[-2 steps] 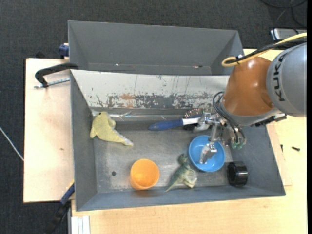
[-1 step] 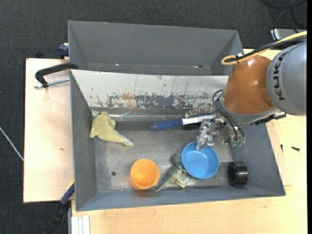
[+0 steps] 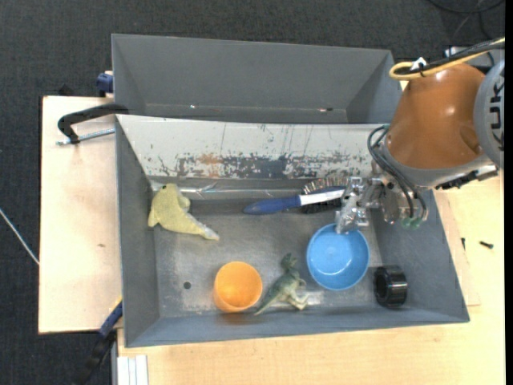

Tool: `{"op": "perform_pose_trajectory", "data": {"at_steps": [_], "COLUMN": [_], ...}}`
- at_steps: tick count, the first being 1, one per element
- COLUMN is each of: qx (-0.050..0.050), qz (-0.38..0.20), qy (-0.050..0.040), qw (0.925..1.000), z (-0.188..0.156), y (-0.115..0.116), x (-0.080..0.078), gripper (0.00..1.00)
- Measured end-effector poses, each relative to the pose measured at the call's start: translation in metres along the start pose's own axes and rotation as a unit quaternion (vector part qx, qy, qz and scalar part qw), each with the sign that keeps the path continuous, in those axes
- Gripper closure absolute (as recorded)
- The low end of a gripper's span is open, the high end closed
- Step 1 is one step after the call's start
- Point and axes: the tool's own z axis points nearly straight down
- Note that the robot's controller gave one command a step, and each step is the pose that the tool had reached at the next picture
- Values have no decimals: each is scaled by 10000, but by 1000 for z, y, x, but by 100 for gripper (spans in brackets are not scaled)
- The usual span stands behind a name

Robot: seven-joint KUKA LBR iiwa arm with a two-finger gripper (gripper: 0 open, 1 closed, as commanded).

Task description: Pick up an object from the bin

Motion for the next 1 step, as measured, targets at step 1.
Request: {"op": "perform_pose_trajectory", "data": {"at_steps": [1], "qx": [3], "qz": [104], "qy": [1], "qw": [9999], "z": [-52], "y": [-5], "x": [-3], "gripper": [100]}}
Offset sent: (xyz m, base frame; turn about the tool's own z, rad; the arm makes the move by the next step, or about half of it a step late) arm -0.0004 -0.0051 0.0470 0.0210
